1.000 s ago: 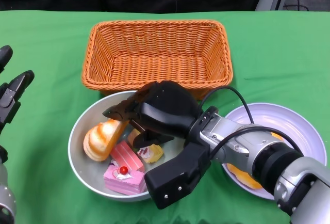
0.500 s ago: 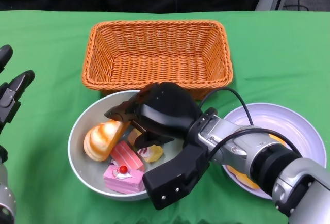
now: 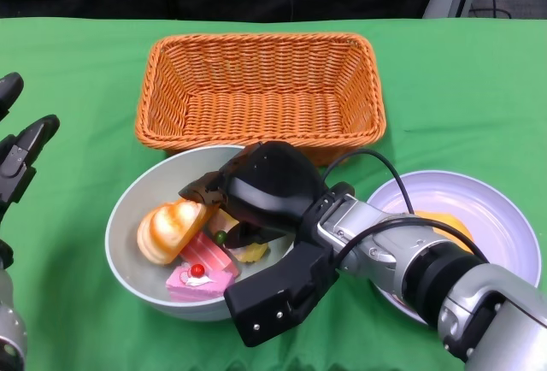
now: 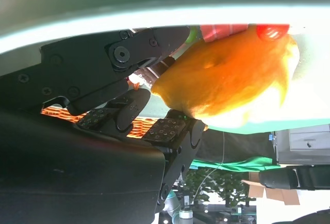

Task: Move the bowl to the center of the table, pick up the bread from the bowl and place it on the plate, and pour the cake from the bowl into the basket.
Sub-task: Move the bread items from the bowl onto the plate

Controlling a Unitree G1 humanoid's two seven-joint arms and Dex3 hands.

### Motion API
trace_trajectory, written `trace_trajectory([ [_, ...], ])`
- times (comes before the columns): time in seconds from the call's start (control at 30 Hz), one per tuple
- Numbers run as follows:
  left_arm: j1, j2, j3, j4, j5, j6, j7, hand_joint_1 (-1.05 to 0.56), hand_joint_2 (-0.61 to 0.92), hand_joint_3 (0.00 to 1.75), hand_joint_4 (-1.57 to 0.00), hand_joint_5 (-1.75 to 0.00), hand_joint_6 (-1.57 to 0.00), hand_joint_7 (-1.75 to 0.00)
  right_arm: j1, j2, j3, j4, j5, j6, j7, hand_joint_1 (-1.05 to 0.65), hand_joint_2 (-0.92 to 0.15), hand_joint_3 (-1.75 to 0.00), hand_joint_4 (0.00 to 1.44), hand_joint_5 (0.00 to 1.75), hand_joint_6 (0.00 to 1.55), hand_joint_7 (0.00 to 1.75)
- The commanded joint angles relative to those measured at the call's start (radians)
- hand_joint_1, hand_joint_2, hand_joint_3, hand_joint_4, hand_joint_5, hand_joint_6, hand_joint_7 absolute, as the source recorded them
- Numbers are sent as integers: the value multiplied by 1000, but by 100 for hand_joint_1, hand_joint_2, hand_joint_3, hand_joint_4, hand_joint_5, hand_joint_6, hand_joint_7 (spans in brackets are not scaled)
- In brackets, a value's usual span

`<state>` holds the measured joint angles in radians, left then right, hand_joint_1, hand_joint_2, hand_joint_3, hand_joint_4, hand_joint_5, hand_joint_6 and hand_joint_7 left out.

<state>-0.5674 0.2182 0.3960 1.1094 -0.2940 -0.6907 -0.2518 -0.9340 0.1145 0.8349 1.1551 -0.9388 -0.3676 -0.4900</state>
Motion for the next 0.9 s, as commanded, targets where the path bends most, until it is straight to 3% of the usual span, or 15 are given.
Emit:
trace_trajectory([
  [0.03, 4, 6, 3, -15, 1, -11, -1, -43, 92, 5, -93, -1, -77, -1, -4, 12, 6, 17, -2, 7, 11, -61, -89, 0, 81, 2, 74, 1],
  [0.33, -2, 11, 5, -4, -2, -4, -13, -43, 92, 4, -94, 0, -78, -1, 6, 19, -2, 13, 1, 23, -50, -63, -87, 0, 91, 6, 80, 3],
  [0.47, -4, 12, 4, 1, 2, -7, -8, -42, 92, 5, -94, -1, -79, -1, 14, 19, -1, 23, -1, 5, -129, -50, -88, -1, 105, 14, 93, 7],
  [0.53, -4, 15, -1, 4, 11, -10, -2, -43, 92, 6, -94, 0, -79, -1, 17, 17, -6, 32, 8, -25, -155, -41, -90, 0, 100, 37, 99, 8],
  [0.6, -4, 14, -3, 2, 17, -12, 4, -43, 92, 6, -95, -1, -79, -1, 18, 16, -14, 42, 18, -57, -172, -35, -90, 0, 85, 88, 107, 11],
  [0.67, -4, 12, -2, 2, 20, -13, 6, -43, 92, 6, -96, -1, -80, -1, 18, 14, -15, 49, 16, -75, -185, -34, -91, -1, 76, 111, 109, 14],
  [0.87, -2, 14, -2, 3, 28, -21, 8, -42, 92, 7, -98, -2, -80, -1, 17, 19, -7, 64, 0, -72, -227, -37, -92, -6, 72, 124, 110, 23],
  [0.9, -1, 13, -2, 1, 27, -21, 6, -42, 92, 8, -98, -2, -80, -1, 18, 20, -4, 64, -4, -68, -230, -39, -92, -4, 70, 132, 106, 34],
])
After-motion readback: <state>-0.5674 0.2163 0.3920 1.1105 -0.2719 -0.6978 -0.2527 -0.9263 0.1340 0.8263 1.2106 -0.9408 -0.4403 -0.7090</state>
